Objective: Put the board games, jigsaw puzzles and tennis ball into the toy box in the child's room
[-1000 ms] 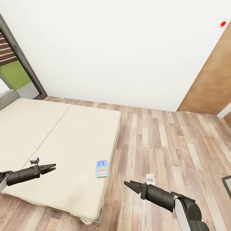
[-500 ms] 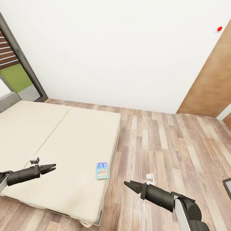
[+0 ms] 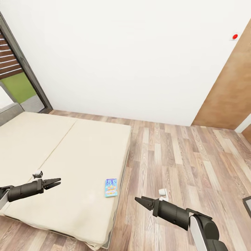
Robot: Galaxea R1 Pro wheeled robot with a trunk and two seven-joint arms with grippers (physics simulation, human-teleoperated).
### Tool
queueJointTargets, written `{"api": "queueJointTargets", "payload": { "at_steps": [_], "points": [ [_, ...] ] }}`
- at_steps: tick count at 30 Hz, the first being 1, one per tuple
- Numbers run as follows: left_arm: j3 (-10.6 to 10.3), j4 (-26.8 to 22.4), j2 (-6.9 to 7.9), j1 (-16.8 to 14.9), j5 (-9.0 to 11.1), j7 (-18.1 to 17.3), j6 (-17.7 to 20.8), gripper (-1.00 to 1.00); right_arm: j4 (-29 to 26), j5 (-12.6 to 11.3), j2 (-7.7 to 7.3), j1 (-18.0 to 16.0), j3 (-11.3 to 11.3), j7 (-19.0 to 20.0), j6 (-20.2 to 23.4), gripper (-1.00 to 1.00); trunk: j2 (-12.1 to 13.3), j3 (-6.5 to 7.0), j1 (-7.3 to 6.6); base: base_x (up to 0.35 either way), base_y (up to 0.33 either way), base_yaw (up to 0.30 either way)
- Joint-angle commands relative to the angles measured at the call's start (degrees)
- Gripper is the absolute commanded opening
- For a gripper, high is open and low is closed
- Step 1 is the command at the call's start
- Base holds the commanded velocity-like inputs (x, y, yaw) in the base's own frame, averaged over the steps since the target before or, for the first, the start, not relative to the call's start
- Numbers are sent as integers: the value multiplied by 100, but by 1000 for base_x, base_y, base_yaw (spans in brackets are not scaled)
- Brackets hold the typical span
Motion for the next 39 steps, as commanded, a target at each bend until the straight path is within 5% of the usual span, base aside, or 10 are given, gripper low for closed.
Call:
{"api": "queueJointTargets", "payload": {
  "at_steps": [1,39],
  "points": [
    [-25,2,3,-4,25,-18,61,100,-2,1,6,-4,-11,20,26,100,-10,0,3,0,0,0],
    [-20,3,2,-2,25,-18,61,100,-2,-4,2,-4,-11,20,25,100,-10,352,3,0,0,0]
  ]
}}
